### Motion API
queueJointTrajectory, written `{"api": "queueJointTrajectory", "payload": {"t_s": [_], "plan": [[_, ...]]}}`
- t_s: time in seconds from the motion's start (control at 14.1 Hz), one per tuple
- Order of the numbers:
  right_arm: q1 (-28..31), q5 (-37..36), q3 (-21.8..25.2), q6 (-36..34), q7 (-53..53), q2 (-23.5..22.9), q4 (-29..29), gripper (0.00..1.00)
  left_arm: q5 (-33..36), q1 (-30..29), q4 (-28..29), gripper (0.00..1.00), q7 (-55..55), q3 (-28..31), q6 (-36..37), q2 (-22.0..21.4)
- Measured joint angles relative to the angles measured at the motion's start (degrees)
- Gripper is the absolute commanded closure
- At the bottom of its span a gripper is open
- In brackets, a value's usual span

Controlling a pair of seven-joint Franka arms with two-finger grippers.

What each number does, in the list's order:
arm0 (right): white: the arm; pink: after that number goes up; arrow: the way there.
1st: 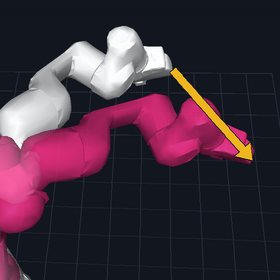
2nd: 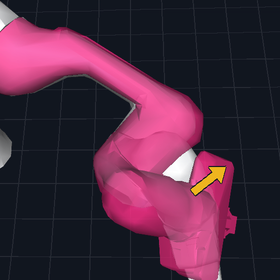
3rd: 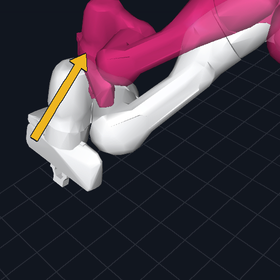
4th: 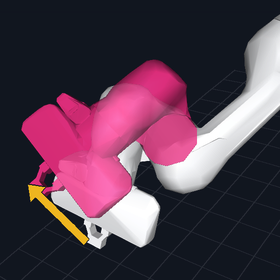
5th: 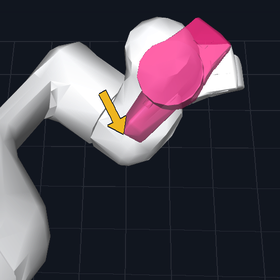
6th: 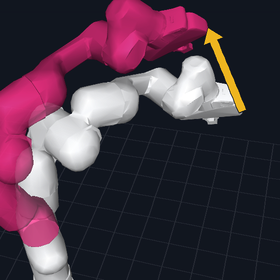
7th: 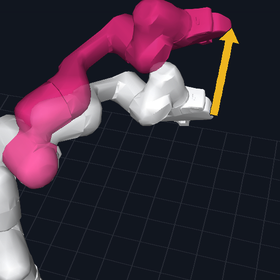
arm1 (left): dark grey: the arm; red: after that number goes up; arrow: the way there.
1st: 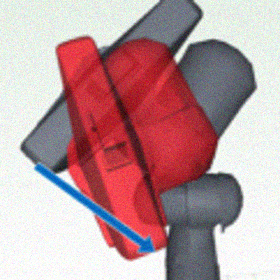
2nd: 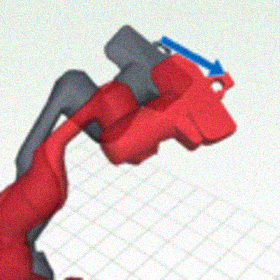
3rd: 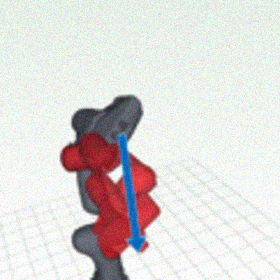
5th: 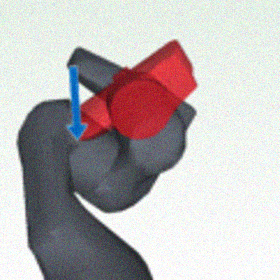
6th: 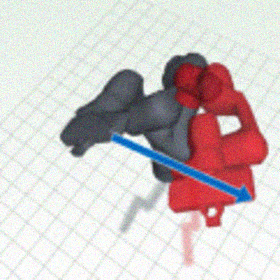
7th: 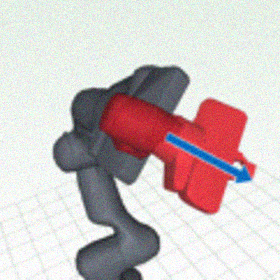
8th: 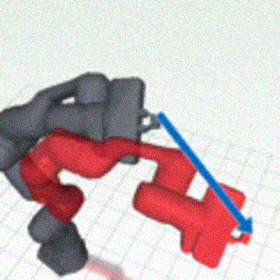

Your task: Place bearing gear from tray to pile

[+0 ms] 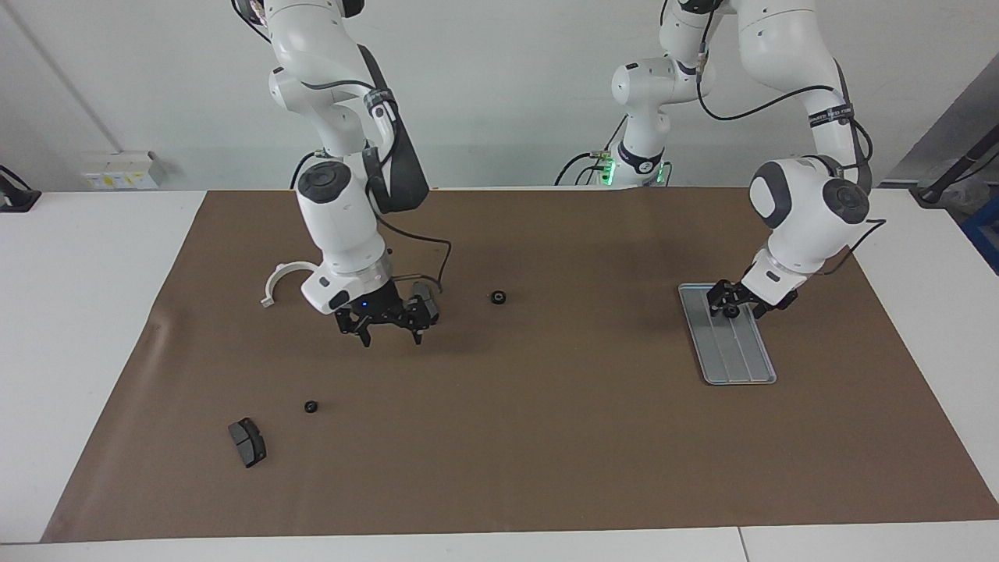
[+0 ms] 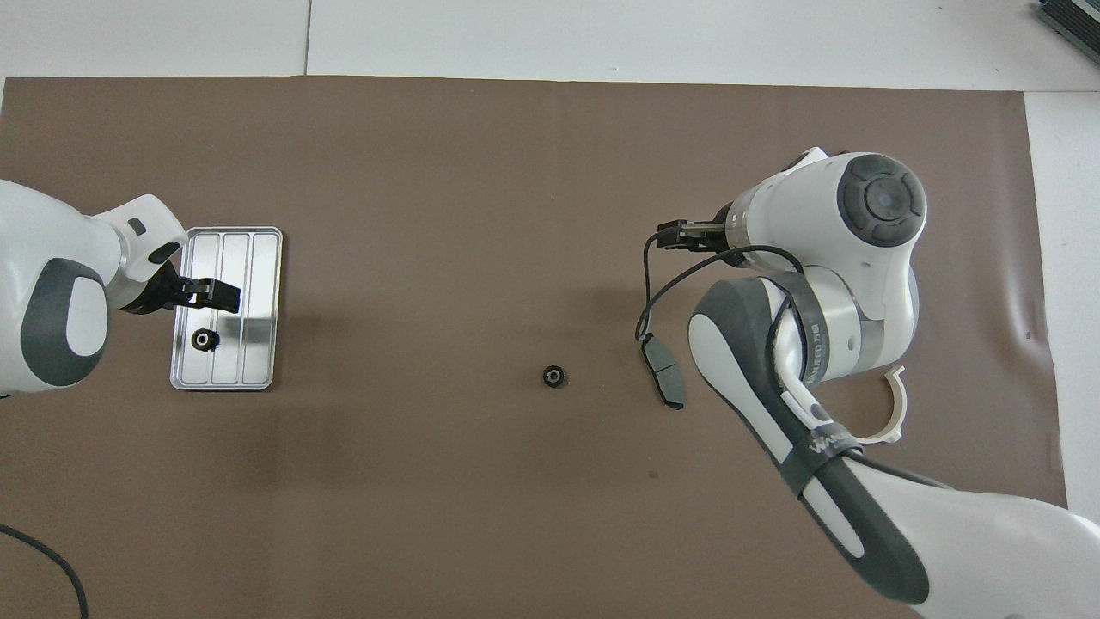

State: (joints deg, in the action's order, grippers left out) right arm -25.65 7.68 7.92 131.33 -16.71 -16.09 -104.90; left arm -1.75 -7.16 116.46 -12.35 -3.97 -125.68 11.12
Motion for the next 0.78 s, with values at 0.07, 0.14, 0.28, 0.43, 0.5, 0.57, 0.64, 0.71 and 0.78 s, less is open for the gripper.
{"api": "queueJointTrajectory", "payload": {"t_s": [0.07,0.14,0.28,0.43,0.5,0.57,0.64,0.71,0.78], "plan": [[-1.83,0.0,-0.02,-0.53,-1.7,0.06,-0.1,0.0,0.0,-0.76,1.31,0.08,-0.89,-0.02,-1.69,-0.06],[-3.5,0.0,-0.03,-1.03,-3.05,0.07,-0.32,0.0,0.0,-1.14,2.76,0.1,-1.19,-0.03,-3.35,-0.15],[-6.76,0.0,-0.07,-1.4,-4.27,0.53,-1.77,0.0,0.0,-1.36,5.46,0.13,-1.26,-0.13,-5.64,-0.41],[-9.87,0.0,-0.1,-1.48,-5.71,1.57,-4.26,0.0,0.0,-1.82,7.54,0.17,-1.25,-0.12,-6.62,-0.79],[-11.79,0.0,-0.11,-1.48,-7.35,2.03,-5.57,0.0,0.0,-2.21,8.45,0.19,-1.25,-0.13,-6.8,-1.14],[-13.63,0.0,-0.13,-1.4,-8.82,2.22,-6.55,0.0,0.0,-2.42,9.19,0.21,-1.22,-0.13,-6.89,-1.53],[-15.2,0.0,-0.15,-0.99,-9.88,2.23,-7.4,0.0,0.0,-2.5,9.79,0.23,-1.01,-0.13,-6.93,-1.92],[-16.43,0.0,-0.16,-0.13,-10.29,2.23,-8.43,0.0,0.0,-2.51,10.35,0.25,-0.57,-0.15,-6.95,-2.25],[-17.61,0.0,-0.16,1.05,-10.32,2.23,-9.58,0.0,-0.01,-2.51,10.81,0.28,0.27,-0.26,-6.98,-2.54]]}}
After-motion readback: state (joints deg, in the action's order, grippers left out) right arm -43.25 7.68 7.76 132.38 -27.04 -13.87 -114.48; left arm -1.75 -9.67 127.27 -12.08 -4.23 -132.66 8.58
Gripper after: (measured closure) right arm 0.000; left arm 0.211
